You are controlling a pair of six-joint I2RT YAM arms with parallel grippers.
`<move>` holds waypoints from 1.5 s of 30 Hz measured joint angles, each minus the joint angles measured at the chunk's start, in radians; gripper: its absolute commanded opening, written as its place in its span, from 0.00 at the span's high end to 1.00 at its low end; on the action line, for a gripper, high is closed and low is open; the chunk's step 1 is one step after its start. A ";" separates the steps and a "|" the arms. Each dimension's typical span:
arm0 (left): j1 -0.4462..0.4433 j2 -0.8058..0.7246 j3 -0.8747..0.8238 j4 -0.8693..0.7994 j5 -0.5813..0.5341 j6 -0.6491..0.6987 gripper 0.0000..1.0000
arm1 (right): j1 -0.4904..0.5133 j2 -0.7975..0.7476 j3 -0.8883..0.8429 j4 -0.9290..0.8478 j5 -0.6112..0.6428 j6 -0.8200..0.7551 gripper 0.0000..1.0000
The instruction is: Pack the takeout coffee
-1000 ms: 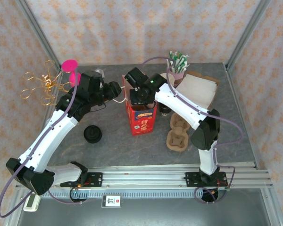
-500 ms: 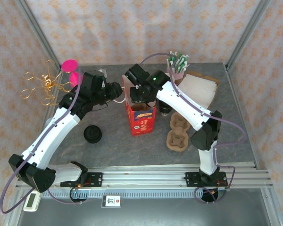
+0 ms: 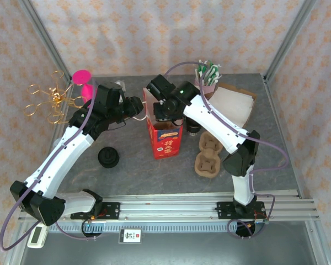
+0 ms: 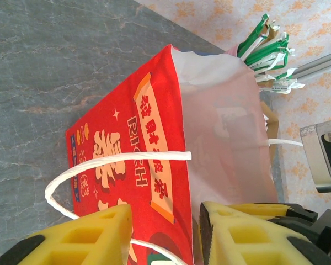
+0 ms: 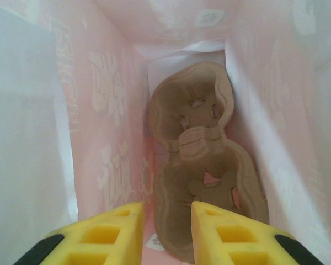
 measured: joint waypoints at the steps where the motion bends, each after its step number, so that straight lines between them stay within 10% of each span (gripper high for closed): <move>1: 0.000 0.000 0.000 0.000 0.000 0.000 0.61 | 0.000 0.000 0.000 -0.003 0.001 -0.002 0.72; 45: -0.033 0.000 0.030 0.016 0.017 0.000 0.58 | -0.089 -0.098 0.119 -0.019 -0.024 -0.010 0.68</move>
